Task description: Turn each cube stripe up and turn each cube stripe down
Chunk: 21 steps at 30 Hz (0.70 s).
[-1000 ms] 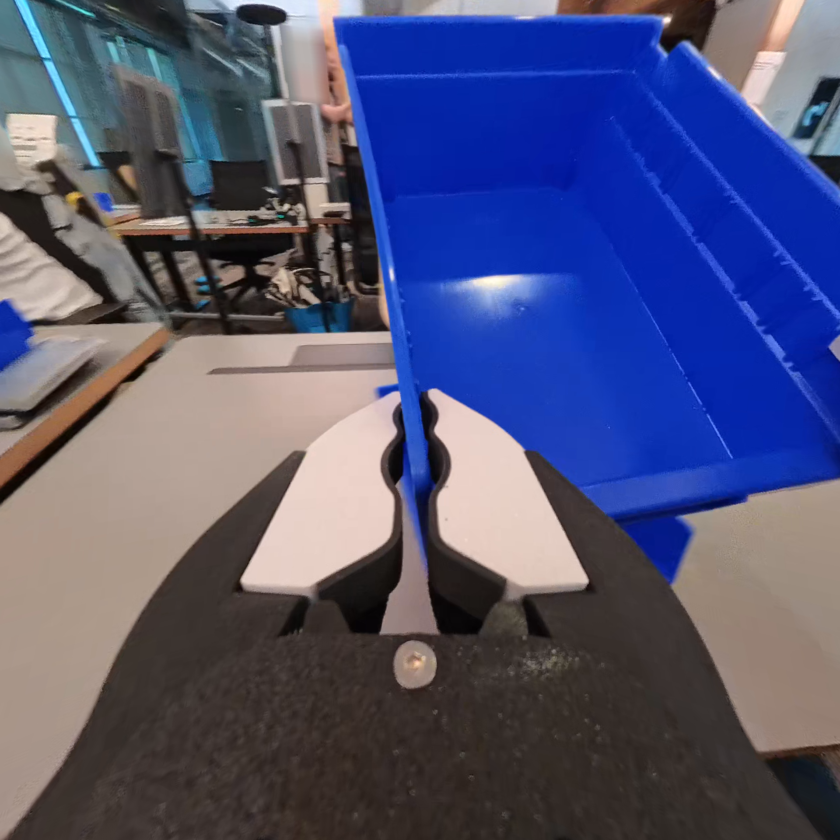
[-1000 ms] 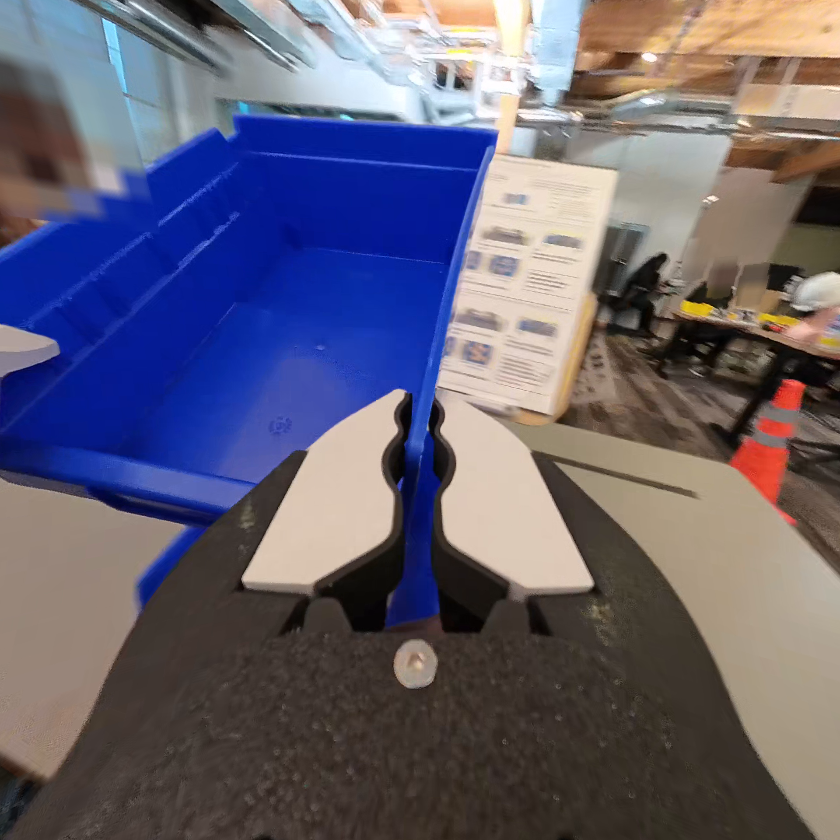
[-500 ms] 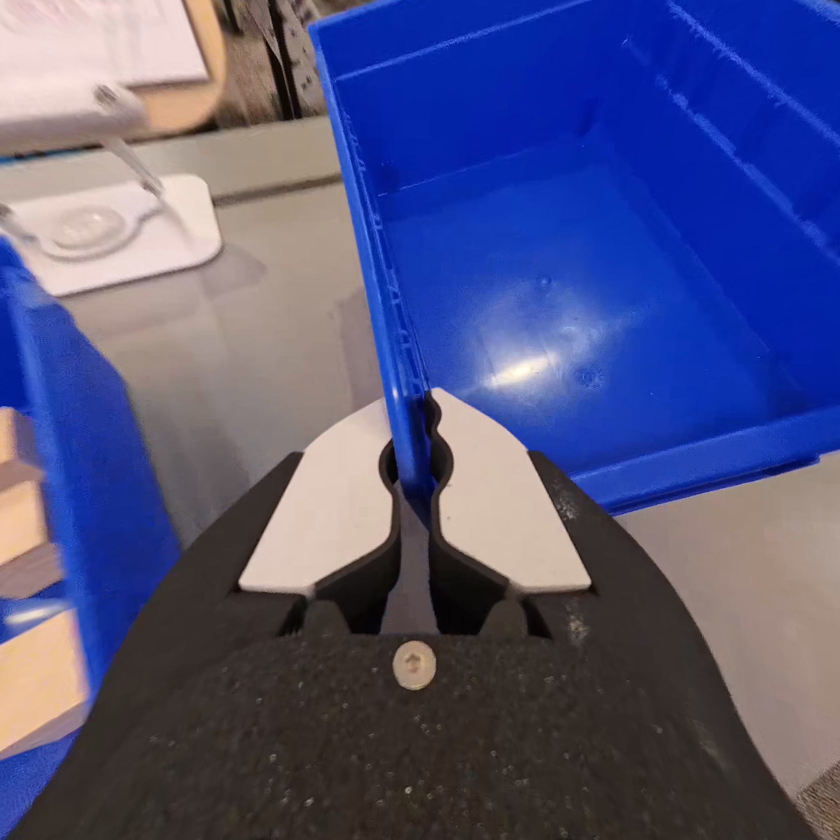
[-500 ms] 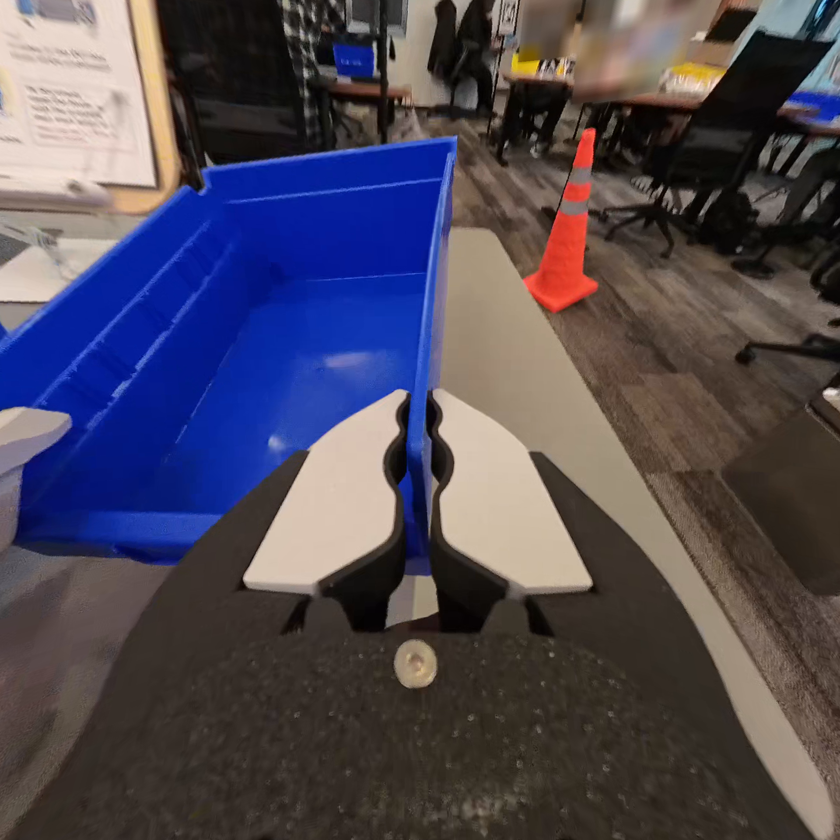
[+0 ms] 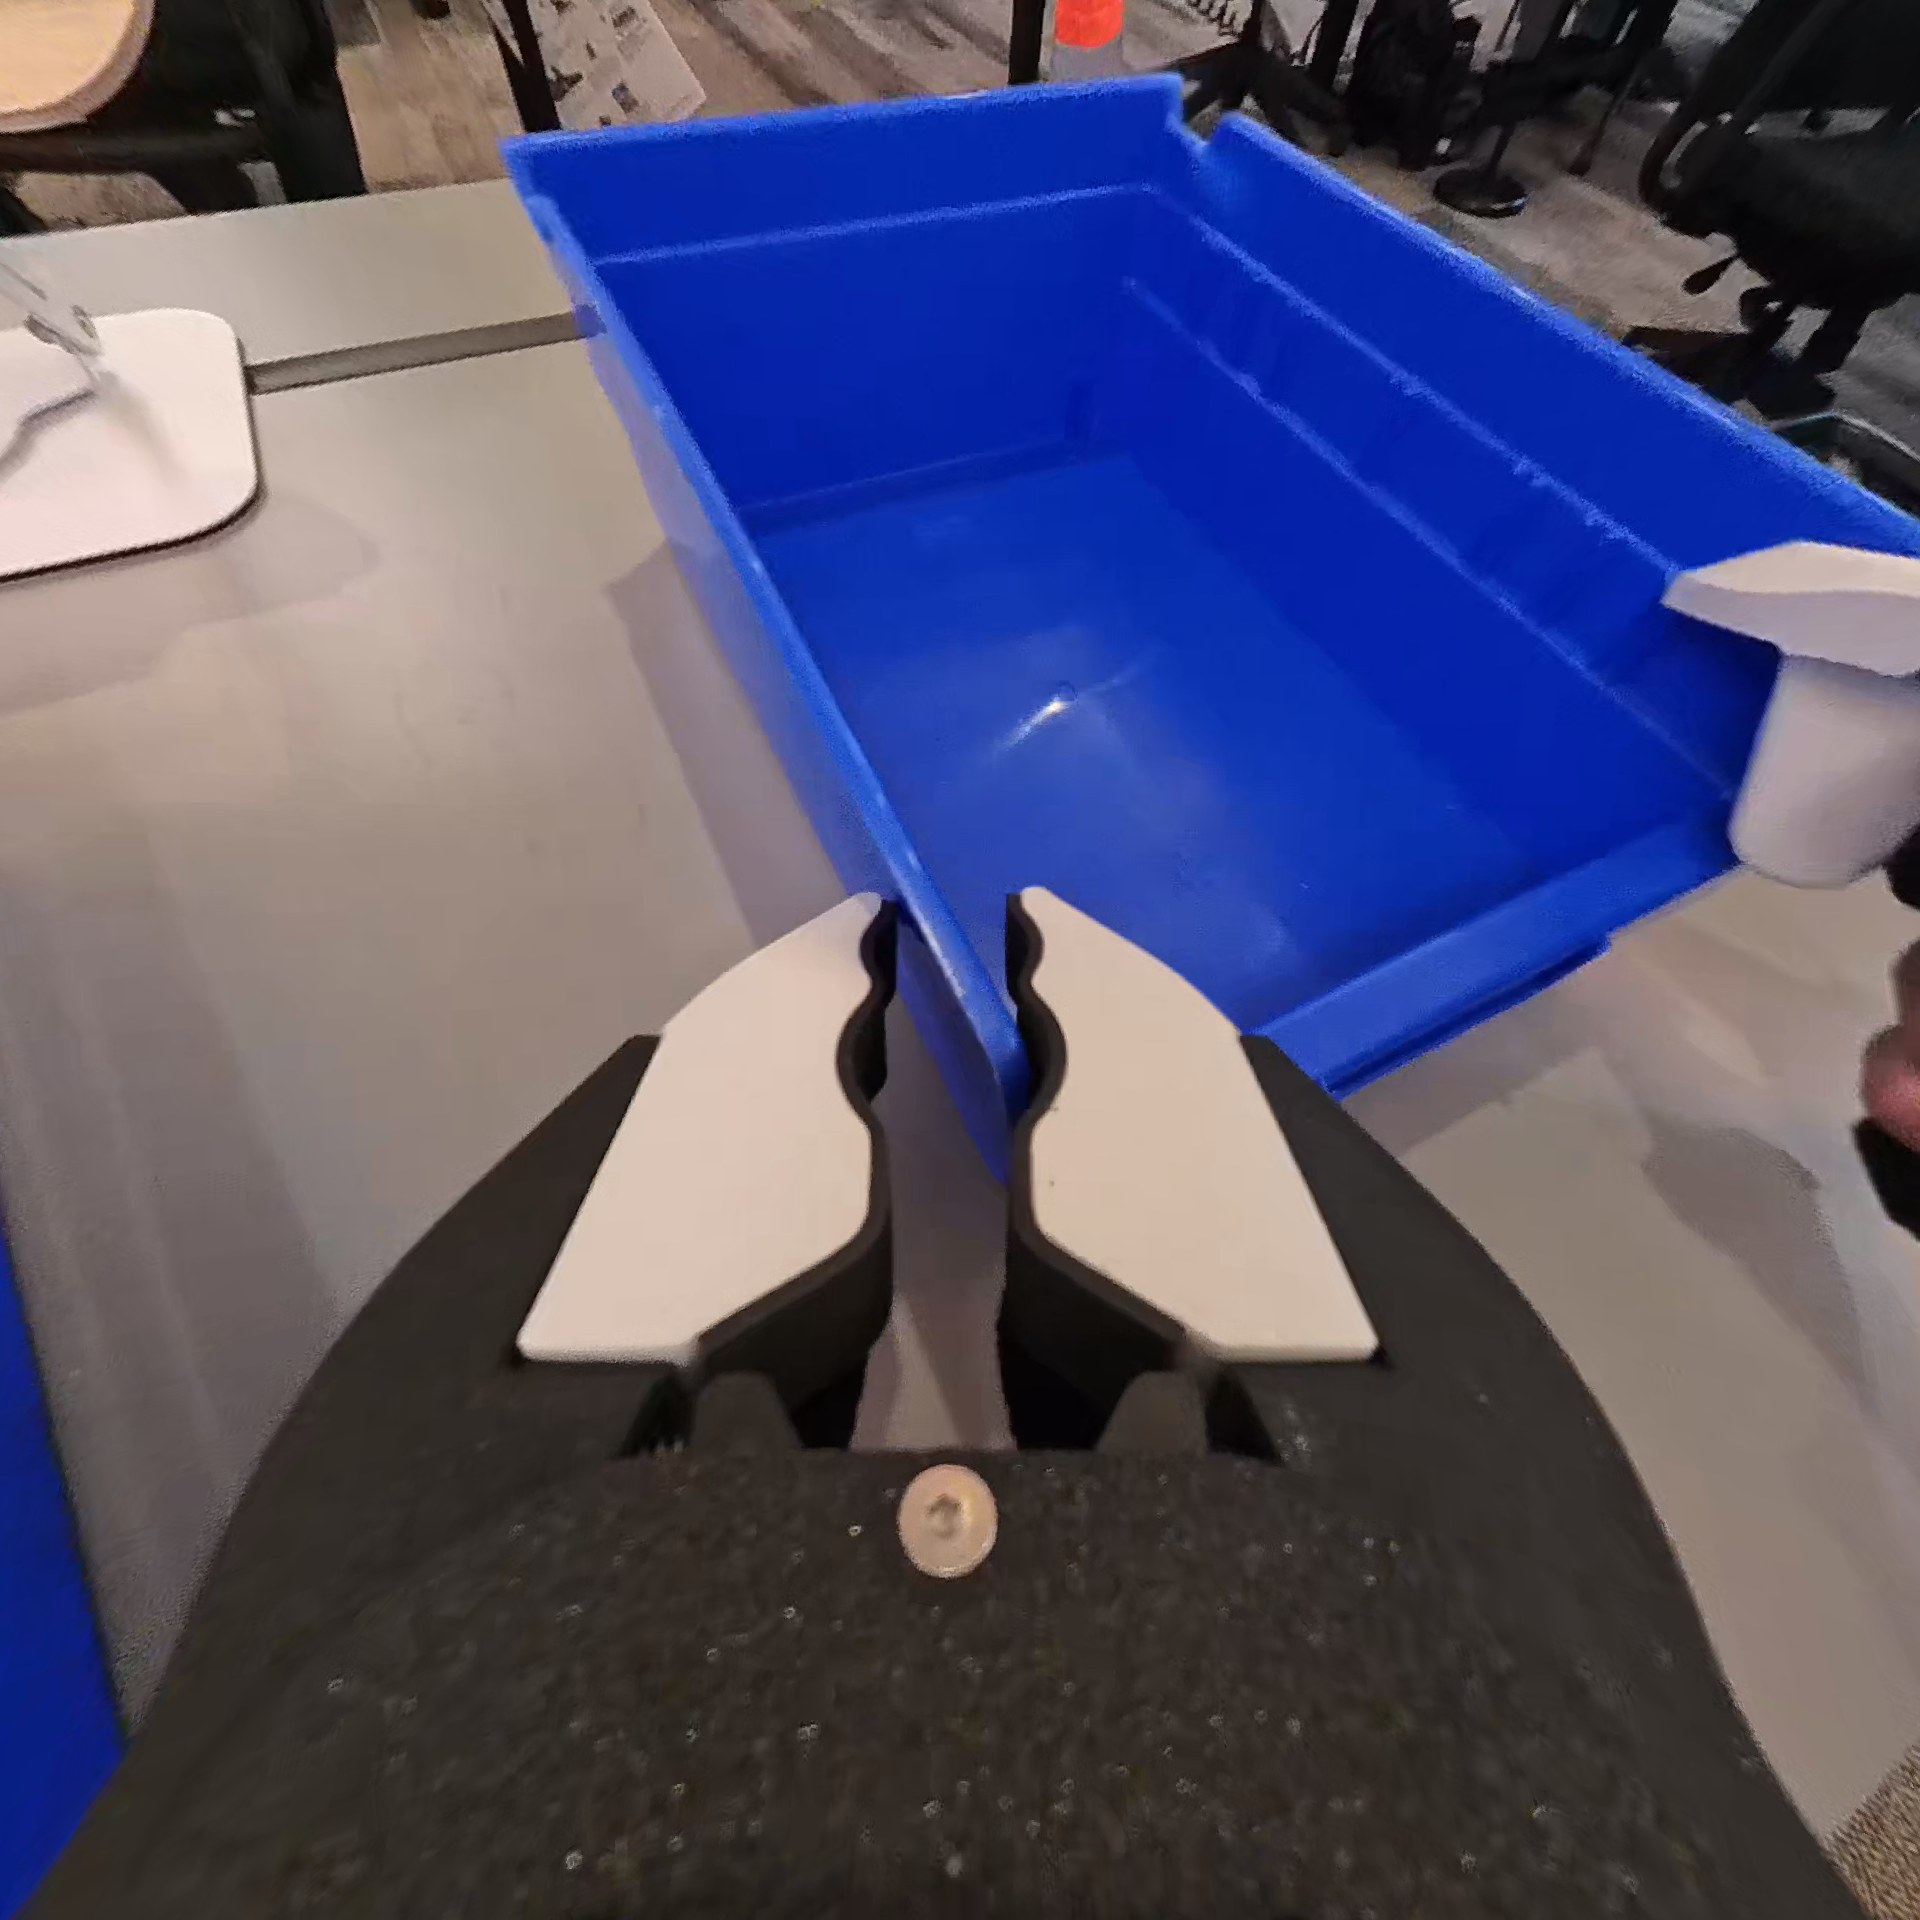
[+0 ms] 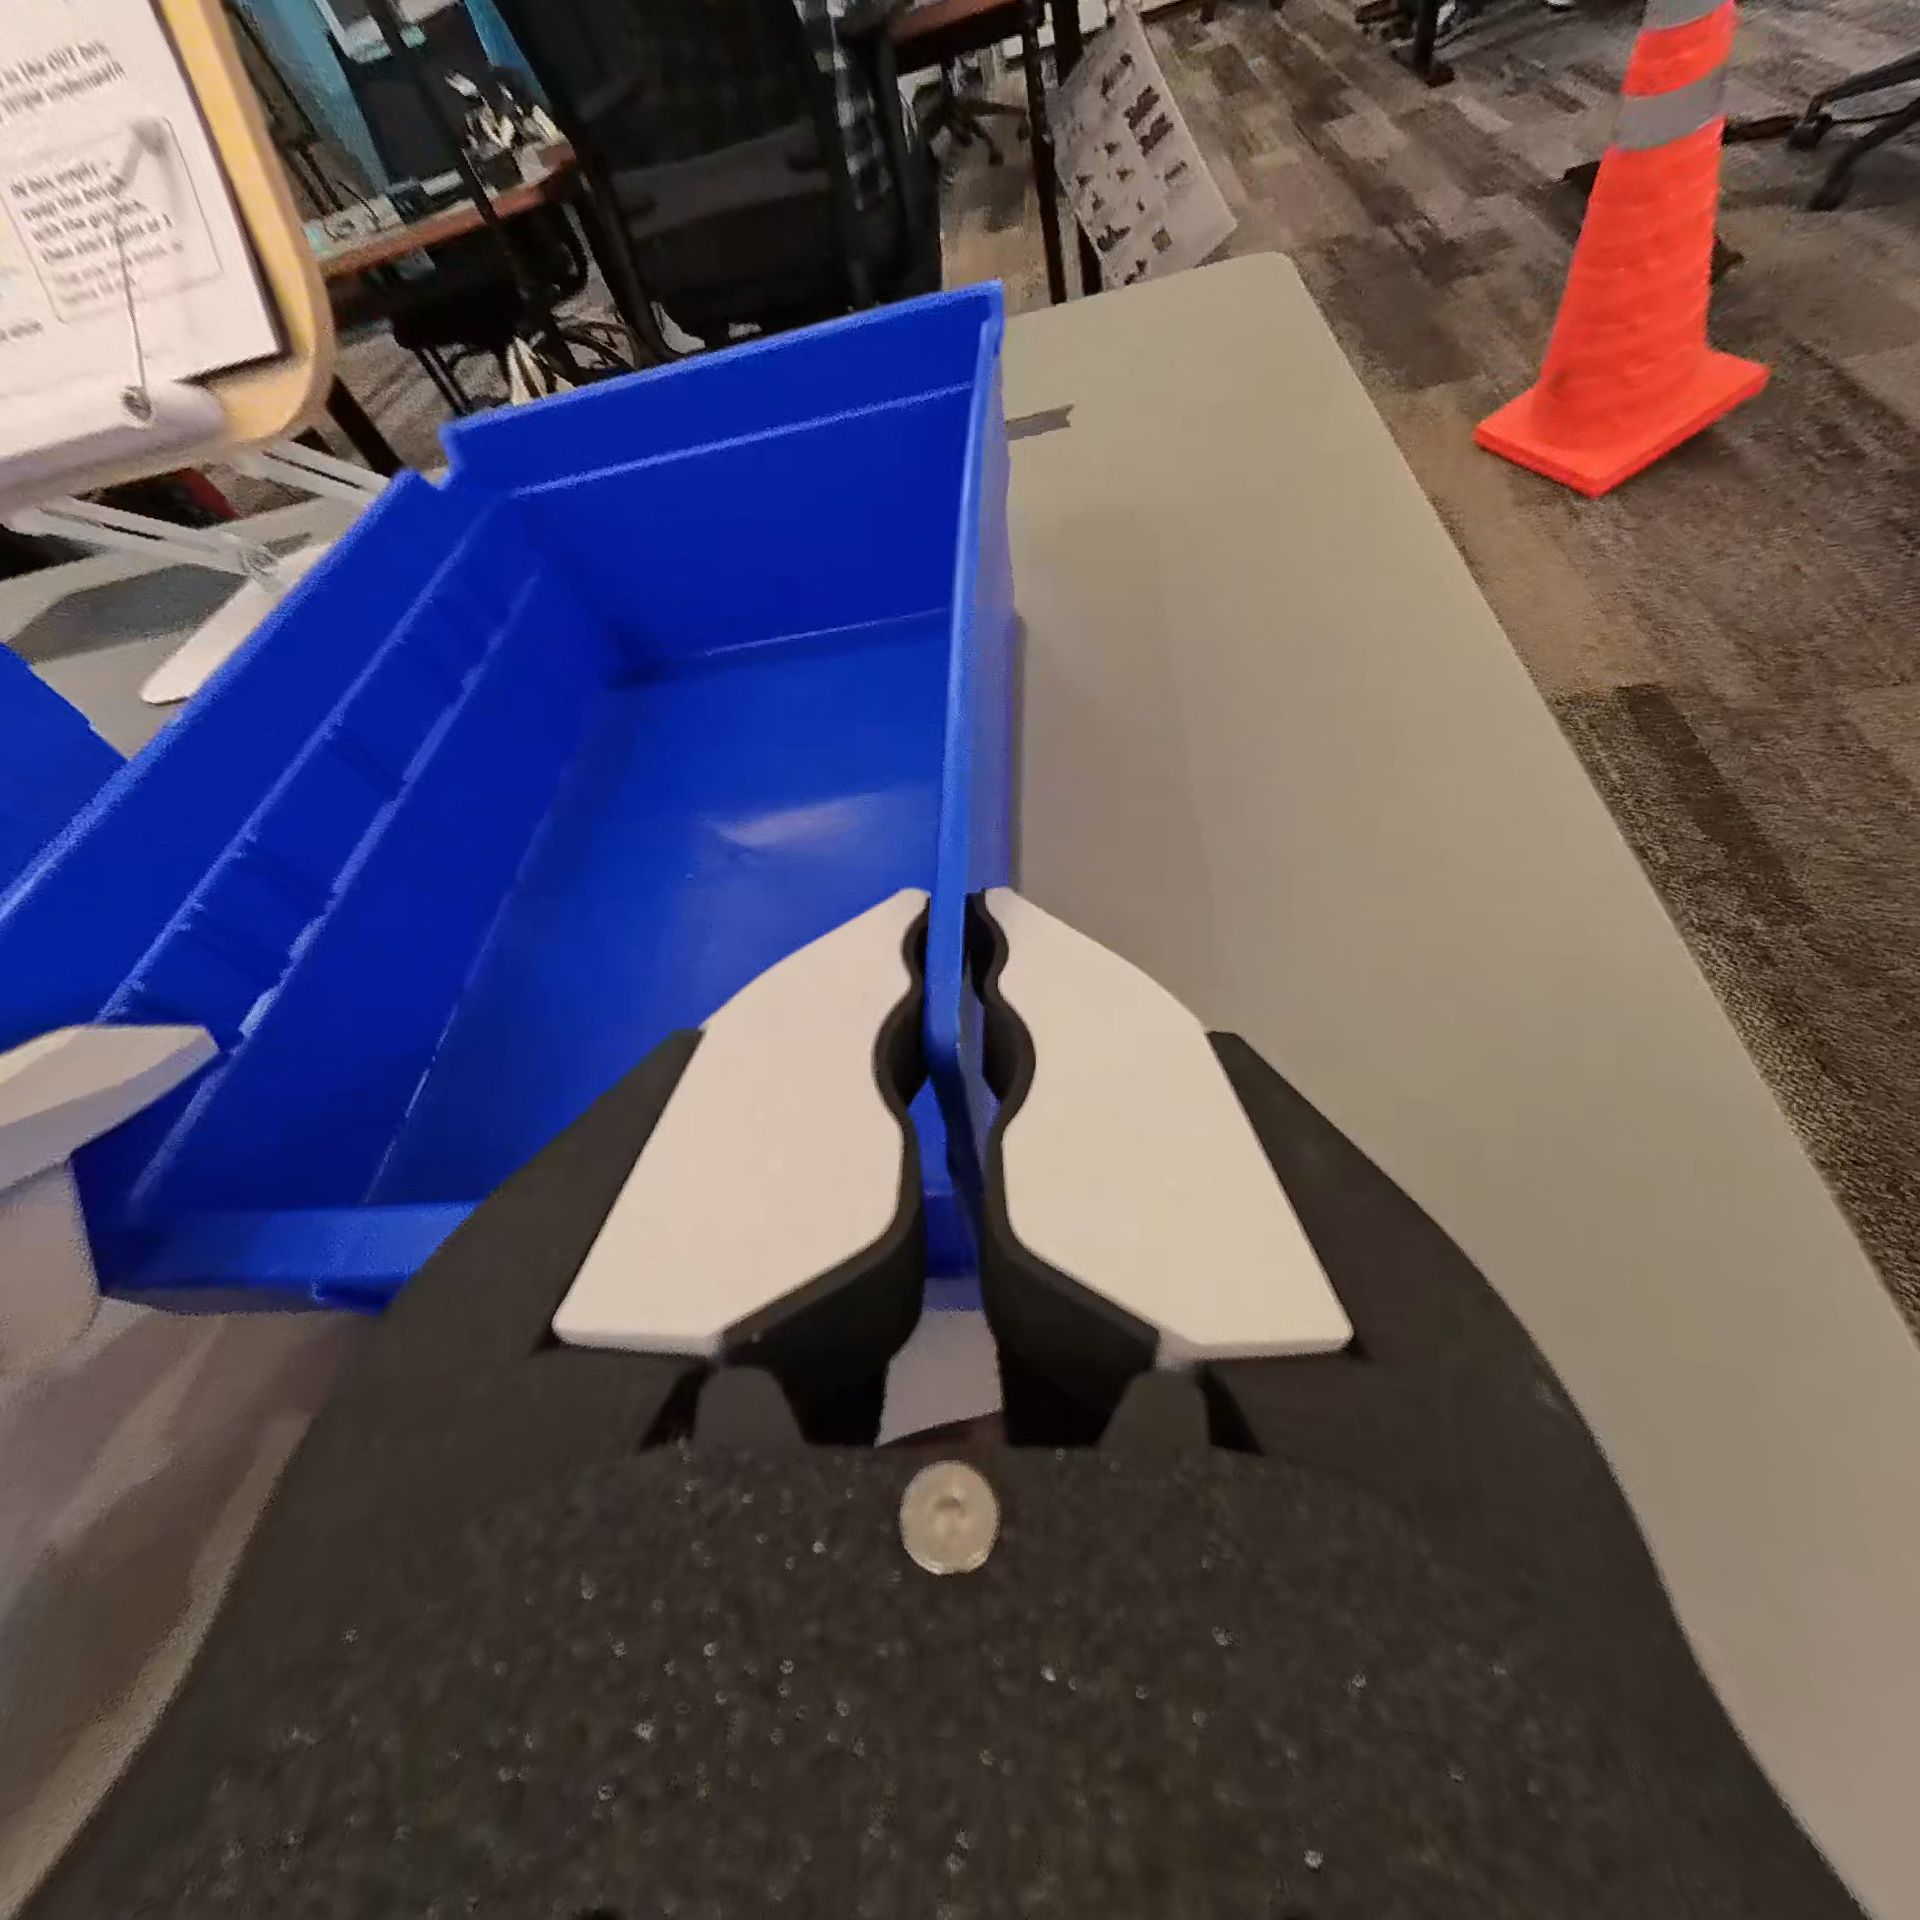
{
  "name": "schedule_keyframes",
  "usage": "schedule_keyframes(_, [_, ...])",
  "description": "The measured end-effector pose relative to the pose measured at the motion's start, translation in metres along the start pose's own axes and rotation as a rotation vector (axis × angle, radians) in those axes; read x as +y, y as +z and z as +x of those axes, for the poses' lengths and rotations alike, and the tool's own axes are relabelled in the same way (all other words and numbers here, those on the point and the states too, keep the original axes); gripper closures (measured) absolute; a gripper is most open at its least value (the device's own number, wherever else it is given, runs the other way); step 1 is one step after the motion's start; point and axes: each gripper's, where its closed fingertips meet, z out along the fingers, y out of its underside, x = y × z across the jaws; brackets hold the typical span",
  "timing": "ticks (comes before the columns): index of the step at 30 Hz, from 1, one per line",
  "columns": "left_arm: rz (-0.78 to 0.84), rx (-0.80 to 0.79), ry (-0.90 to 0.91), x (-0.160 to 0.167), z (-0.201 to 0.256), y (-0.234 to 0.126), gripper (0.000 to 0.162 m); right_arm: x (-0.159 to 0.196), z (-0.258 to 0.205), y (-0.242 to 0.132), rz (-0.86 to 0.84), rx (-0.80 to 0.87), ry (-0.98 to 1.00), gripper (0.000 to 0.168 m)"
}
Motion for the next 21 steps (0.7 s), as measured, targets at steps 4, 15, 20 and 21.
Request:
schedule_keyframes(4, [-0.012,0.088,0.011,0.002,0.007,-0.019,0.119,-0.002,0.0,0.0,-0.001,-0.014,-0.009,0.161])
schedule_keyframes(15, [0.126,-0.028,-0.134,0.005,-0.18,-0.223,0.102,-0.093,-0.144,-0.079,0.3,-0.165,-0.261,0.137])
schedule_keyframes(20, [0.042,-0.186,-0.281,0.08,-0.272,-0.233,0.095,-0.01,-0.33,-0.06,0.142,-0.588,-0.279,0.129])
schedule_keyframes(21, [0.043,-0.19,-0.309,0.089,-0.278,-0.229,0.095,0.016,-0.354,-0.052,0.103,-0.607,-0.275,0.126])
